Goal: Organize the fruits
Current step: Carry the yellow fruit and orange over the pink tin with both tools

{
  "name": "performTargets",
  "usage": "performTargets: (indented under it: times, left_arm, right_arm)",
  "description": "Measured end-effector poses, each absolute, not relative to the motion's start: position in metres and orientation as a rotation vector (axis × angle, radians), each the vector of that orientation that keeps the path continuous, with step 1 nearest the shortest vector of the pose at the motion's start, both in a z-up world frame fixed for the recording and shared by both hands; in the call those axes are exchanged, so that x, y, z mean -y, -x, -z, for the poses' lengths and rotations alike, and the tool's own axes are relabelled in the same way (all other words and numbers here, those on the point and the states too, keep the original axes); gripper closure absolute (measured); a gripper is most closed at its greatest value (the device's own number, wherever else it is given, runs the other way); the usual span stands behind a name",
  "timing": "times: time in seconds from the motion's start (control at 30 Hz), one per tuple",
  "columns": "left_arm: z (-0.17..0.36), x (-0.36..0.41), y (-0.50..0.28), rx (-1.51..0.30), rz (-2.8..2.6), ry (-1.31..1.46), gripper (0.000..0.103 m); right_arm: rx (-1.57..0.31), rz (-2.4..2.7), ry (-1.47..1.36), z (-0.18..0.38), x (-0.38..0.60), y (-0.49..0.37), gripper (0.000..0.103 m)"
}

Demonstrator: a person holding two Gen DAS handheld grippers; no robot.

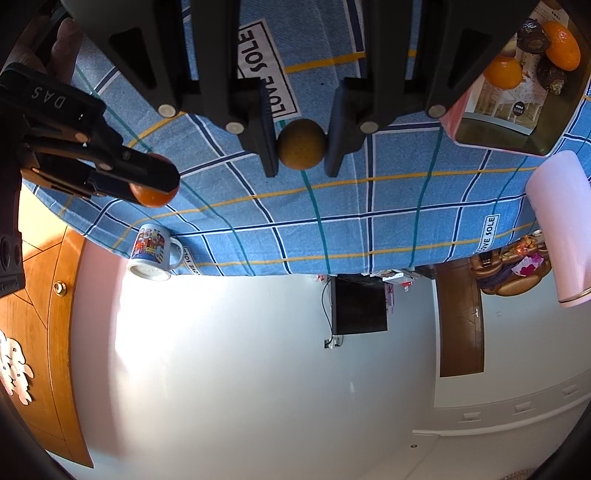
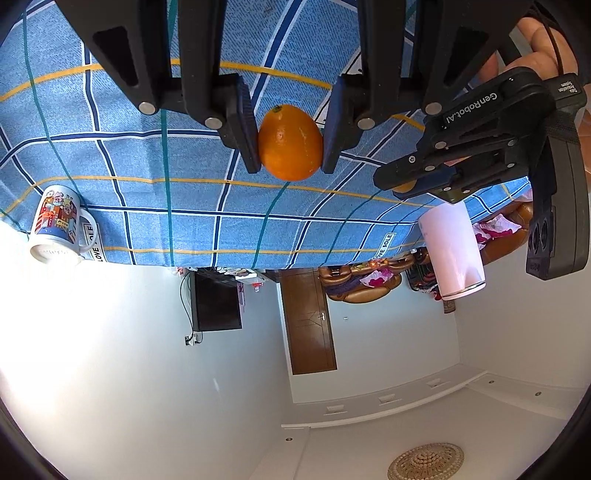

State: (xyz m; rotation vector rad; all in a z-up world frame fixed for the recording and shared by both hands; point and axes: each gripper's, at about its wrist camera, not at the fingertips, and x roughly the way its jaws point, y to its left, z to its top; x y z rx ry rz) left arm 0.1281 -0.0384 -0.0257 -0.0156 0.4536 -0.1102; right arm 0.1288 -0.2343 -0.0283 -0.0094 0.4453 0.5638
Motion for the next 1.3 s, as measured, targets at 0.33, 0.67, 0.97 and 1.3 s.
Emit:
performTargets:
  times: [0.33,0.67,0.97,1.3]
  left_arm:
    - [0.023,0.039,-0.122,-0.414,0.102,0.003,0.076]
    - [0.020,0.041,-0.115,-0.375,0.090,-0.009,0.076]
    - [0.017,0.041,-0.106,-0.333,0.069,-0.021,0.076]
    - [0.016,0.029,-0.093,-0.342,0.058,-0.009,0.076]
  right_arm:
    - [-0.394,-0.562,0.028,0.025,0.233,-0.118,0.068]
    - [-0.355,-0.567,0.042,0.023,0.232,-0.112,0.068]
    - [-0.321,-0.567,0.053,0.022,0.232,-0.104,0.068]
    - [-0.330,-0.603,0.032,0.020,0.224,-0.098,0.068]
